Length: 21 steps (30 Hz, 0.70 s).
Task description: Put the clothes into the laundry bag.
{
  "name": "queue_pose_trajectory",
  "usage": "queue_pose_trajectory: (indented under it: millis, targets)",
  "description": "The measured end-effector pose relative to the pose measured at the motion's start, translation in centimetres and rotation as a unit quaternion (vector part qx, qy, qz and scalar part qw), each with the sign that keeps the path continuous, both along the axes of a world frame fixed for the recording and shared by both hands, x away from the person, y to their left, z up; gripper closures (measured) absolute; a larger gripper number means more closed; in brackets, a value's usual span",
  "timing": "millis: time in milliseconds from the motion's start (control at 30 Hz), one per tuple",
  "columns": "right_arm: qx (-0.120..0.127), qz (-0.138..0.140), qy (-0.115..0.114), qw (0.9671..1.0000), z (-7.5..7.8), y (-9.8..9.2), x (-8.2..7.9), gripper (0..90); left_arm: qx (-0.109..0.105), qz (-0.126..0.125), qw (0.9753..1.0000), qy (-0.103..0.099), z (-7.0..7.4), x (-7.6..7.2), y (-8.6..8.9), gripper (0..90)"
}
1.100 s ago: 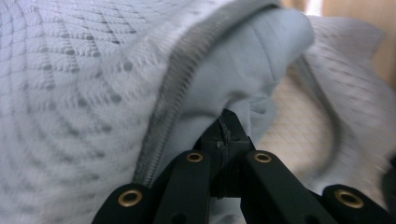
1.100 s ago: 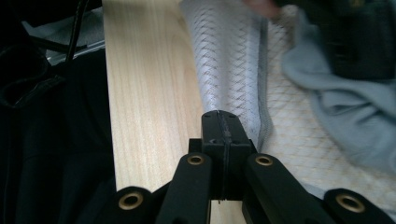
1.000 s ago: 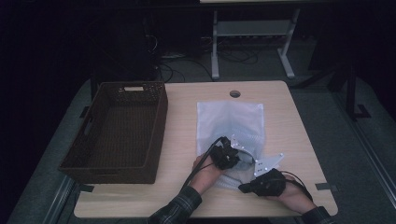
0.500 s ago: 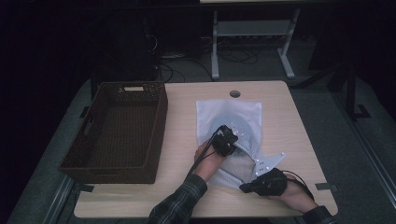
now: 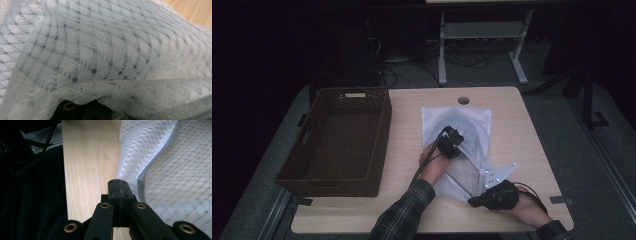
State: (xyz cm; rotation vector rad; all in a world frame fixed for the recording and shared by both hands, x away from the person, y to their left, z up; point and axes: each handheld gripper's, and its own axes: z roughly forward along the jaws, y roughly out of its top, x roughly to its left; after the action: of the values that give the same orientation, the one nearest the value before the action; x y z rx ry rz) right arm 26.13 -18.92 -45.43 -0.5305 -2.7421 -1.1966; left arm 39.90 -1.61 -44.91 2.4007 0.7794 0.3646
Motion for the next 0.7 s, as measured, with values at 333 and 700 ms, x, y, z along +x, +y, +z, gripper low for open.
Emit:
queue_pose_trajectory:
  millis: [333, 700]
  targets:
    - [0.005, 0.002, 0.001, 1.0, 0.0, 0.0, 0.0, 90.0, -0.013, 0.003, 0.9999, 0.002, 0.0, 0.7, 0.3, 90.0]
    - [0.01, -0.006, -0.003, 0.9999, 0.0, -0.3, 0.1, 90.0, -0.041, -0.028, 0.9987, 0.008, 2.4, -3.8, 4.3, 81.4]
